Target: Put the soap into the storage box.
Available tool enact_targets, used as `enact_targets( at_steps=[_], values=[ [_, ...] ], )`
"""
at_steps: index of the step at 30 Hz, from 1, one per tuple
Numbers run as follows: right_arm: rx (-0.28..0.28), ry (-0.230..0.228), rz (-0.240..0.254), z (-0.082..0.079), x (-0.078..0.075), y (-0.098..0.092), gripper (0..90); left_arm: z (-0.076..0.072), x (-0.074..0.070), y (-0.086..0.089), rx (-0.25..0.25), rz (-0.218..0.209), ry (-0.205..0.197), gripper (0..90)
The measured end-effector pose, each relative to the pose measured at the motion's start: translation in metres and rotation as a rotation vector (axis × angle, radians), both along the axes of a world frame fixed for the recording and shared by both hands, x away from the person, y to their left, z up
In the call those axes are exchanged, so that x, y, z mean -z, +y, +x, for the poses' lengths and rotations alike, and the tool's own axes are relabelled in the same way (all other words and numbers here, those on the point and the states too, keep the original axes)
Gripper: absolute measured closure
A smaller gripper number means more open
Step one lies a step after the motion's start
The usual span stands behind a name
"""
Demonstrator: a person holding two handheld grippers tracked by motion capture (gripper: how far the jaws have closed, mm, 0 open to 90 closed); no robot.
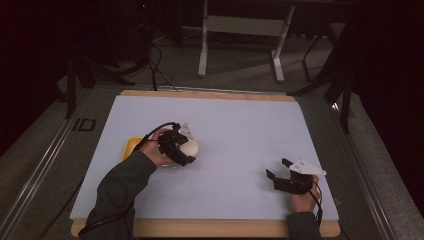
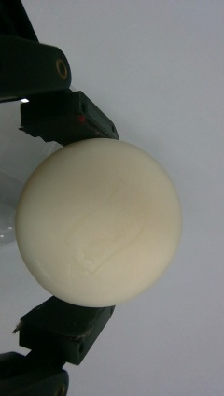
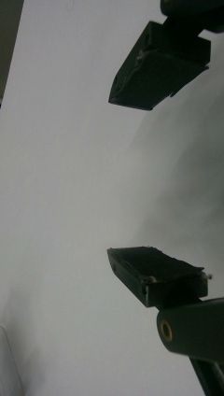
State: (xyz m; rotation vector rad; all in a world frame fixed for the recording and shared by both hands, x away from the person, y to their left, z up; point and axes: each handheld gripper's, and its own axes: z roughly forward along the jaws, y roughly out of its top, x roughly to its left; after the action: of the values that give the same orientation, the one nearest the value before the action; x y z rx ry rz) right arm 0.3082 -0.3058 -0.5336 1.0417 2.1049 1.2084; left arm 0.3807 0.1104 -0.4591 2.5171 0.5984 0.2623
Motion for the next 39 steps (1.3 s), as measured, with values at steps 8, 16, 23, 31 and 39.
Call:
enact_targets(
  at_steps=[8,16,23,31,39],
  values=[
    [-0.001,0.000,0.000,0.000,0.000,0.000,21.2,0.000,-0.001,0.007,-0.012,0.002,0.001,25.1],
    [-0.001,-0.001,-0.002,0.000,0.000,0.000,21.2,0.000,-0.003,0.013,-0.025,0.001,-0.001,25.1],
    [-0.001,-0.001,-0.002,0.000,0.000,0.000,21.3,0.001,-0.003,0.019,-0.041,-0.001,0.002,25.1],
    [-0.001,-0.001,-0.003,0.000,0.000,0.000,21.2,0.001,-0.006,0.030,-0.066,-0.010,0.000,25.1],
    [-0.001,-0.002,-0.003,0.000,0.000,0.001,21.2,0.001,-0.009,0.042,-0.092,-0.015,-0.003,25.1]
  ],
)
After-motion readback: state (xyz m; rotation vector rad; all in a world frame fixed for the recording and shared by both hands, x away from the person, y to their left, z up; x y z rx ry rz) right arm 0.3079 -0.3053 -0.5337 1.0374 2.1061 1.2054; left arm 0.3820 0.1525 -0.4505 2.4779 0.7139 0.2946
